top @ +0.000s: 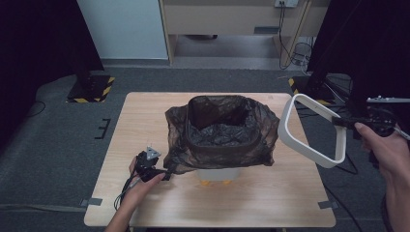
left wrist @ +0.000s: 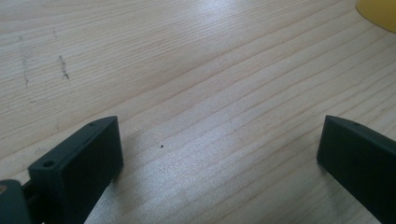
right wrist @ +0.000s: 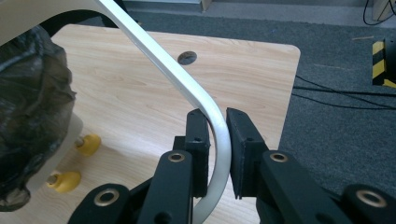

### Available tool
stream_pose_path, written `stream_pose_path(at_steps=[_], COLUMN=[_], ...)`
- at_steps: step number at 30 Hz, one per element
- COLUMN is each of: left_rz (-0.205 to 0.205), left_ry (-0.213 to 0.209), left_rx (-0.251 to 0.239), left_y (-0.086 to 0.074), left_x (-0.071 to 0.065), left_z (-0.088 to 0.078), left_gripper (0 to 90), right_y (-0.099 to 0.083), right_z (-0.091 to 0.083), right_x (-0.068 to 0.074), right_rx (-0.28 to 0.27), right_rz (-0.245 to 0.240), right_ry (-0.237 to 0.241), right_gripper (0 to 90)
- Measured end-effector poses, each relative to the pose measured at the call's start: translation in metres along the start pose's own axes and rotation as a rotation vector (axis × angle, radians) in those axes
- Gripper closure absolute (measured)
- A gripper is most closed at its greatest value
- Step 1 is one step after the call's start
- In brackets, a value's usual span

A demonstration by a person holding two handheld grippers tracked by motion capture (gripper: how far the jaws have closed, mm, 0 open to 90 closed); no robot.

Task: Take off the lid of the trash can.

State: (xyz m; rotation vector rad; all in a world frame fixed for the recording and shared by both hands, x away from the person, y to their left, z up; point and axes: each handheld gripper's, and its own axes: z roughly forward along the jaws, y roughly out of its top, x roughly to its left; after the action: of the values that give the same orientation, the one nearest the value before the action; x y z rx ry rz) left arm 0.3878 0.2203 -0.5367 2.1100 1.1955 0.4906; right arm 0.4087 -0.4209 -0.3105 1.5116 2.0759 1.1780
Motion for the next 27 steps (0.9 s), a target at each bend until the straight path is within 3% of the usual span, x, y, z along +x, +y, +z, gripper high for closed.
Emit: stream_pose_path(at_steps=[18,27], left_rz=[0.001,0.0], left_ry=[-0.001,0.0], left_rx=[0.0,0.0], left_y=[0.0,0.0], left_x=[0.0,0.0], left_z=[0.0,0.0], left_gripper=[0.0,0.0], right_y=[-0.02,-0.027], right_z=[0.008,0.021], right_x=[-0.016,-0.019], right_rx=[0.049,0.053], right_rz=[0.014,0.028], right_ry=[-0.062,-0.077], right_gripper=[80.1,80.3])
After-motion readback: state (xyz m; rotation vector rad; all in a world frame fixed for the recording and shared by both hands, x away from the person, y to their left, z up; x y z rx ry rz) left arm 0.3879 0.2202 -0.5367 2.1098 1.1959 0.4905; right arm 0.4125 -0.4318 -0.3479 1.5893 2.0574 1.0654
